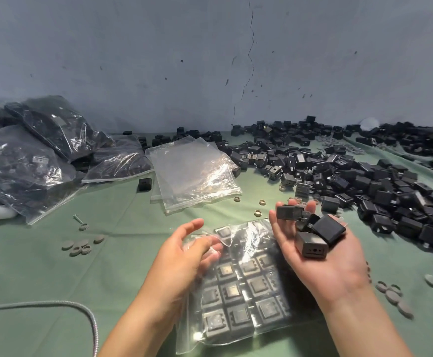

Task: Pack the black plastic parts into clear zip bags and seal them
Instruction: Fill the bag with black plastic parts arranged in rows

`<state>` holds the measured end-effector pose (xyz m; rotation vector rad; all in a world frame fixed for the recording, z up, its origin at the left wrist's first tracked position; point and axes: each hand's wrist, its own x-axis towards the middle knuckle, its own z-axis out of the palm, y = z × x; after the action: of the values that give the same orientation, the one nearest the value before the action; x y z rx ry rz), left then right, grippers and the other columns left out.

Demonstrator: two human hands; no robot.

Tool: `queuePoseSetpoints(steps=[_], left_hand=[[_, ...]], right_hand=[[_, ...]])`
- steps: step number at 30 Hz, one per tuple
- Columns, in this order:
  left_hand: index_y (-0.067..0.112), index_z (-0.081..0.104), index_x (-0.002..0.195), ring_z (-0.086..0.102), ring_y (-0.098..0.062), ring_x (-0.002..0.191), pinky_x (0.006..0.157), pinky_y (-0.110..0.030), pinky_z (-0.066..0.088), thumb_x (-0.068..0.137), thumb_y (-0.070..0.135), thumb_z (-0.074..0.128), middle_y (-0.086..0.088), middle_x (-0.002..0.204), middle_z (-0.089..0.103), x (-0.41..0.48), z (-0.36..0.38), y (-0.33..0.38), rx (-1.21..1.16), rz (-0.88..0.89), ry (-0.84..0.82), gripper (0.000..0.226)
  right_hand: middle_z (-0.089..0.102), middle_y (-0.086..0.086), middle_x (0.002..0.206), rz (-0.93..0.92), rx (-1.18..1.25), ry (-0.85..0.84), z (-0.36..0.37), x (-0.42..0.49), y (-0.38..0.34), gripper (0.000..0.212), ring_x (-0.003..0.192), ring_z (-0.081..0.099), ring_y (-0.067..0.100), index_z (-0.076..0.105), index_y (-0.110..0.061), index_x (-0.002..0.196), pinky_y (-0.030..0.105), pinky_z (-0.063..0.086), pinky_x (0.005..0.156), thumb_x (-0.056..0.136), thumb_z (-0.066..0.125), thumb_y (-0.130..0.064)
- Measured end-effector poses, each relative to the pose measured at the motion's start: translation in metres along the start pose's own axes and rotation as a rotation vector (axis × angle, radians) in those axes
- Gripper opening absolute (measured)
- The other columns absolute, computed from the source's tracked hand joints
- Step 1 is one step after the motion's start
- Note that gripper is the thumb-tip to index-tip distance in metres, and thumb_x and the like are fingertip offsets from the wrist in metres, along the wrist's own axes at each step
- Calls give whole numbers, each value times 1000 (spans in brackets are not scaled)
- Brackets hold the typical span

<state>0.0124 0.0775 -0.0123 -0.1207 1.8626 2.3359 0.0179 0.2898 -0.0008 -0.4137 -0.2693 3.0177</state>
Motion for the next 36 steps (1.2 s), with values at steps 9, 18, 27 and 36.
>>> queuePoseSetpoints(steps=[9,18,27,36], left_hand=[[24,62,115,69,-1,76,68,-24,51,99,19,54,-2,102,71,-5,-11,5,345,173,325,18],[49,54,115,60,7,88,71,-7,47,95,44,53,23,99,58,-36,31,9,666,568,74,21],[42,59,107,64,-3,85,80,-28,53,89,43,65,13,98,66,-39,25,0,565,387,38,19],[21,61,117,71,-16,77,68,-26,58,96,5,59,-14,106,67,-30,-40,13,-53,161,385,26]], right_hand=[[70,16,113,42,-2,-17,2,0,5,26,104,69,40,67,-16,106,59,52,94,100,45,-29],[69,13,110,216,-93,-71,11,-9,42,26,113,65,38,66,-18,104,54,43,106,95,46,-33],[70,17,116,309,-146,-154,5,-25,61,25,104,69,35,69,-16,98,55,51,94,91,50,-31],[68,12,116,215,5,-82,6,-26,37,26,104,69,36,69,-14,104,54,51,97,89,53,-26]])
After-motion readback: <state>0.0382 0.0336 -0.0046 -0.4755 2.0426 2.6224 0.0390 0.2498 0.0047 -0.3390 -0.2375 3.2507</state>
